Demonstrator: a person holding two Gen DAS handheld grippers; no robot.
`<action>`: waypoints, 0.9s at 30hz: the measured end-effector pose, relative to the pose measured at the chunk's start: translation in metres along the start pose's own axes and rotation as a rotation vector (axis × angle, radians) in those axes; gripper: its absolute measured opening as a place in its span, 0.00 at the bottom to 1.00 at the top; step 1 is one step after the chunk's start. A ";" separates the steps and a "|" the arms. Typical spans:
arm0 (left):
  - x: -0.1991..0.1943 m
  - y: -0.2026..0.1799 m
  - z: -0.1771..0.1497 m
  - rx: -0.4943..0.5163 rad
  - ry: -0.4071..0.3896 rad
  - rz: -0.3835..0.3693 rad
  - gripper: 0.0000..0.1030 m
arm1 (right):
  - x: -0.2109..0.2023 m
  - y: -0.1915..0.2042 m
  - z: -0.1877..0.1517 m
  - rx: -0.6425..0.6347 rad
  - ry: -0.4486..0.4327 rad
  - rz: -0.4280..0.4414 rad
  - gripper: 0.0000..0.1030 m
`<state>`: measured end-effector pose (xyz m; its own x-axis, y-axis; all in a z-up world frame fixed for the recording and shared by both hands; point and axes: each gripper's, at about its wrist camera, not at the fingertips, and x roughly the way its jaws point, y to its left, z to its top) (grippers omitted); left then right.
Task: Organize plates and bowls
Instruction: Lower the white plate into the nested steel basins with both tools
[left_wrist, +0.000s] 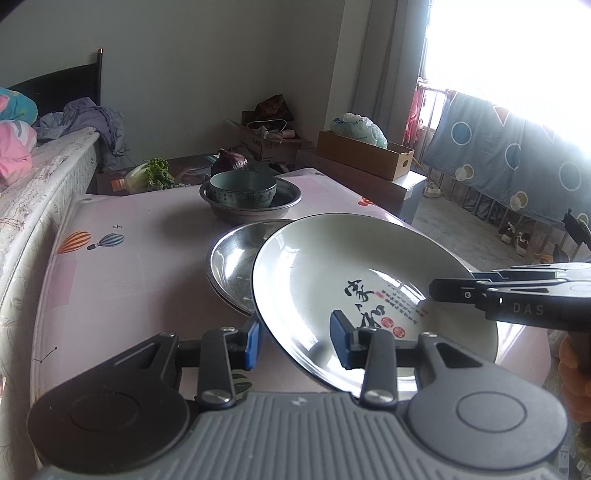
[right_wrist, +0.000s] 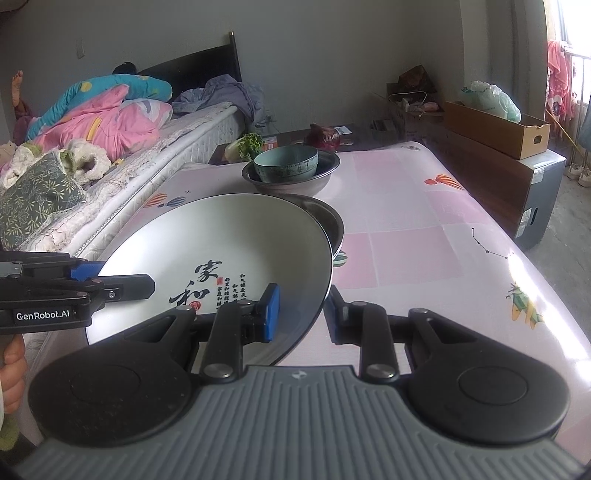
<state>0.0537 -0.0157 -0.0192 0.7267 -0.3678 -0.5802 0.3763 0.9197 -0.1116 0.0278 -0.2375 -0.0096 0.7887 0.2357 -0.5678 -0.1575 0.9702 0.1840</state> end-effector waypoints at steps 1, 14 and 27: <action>0.001 0.001 0.002 -0.002 -0.001 0.001 0.38 | 0.002 0.000 0.002 0.002 0.000 0.002 0.24; 0.026 0.013 0.021 -0.016 0.032 0.013 0.38 | 0.037 -0.009 0.023 0.030 0.024 0.020 0.24; 0.070 0.027 0.028 -0.056 0.131 0.009 0.38 | 0.089 -0.025 0.039 0.062 0.103 0.018 0.24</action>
<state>0.1309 -0.0208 -0.0402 0.6472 -0.3419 -0.6813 0.3348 0.9304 -0.1489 0.1252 -0.2429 -0.0341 0.7200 0.2610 -0.6431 -0.1320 0.9612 0.2423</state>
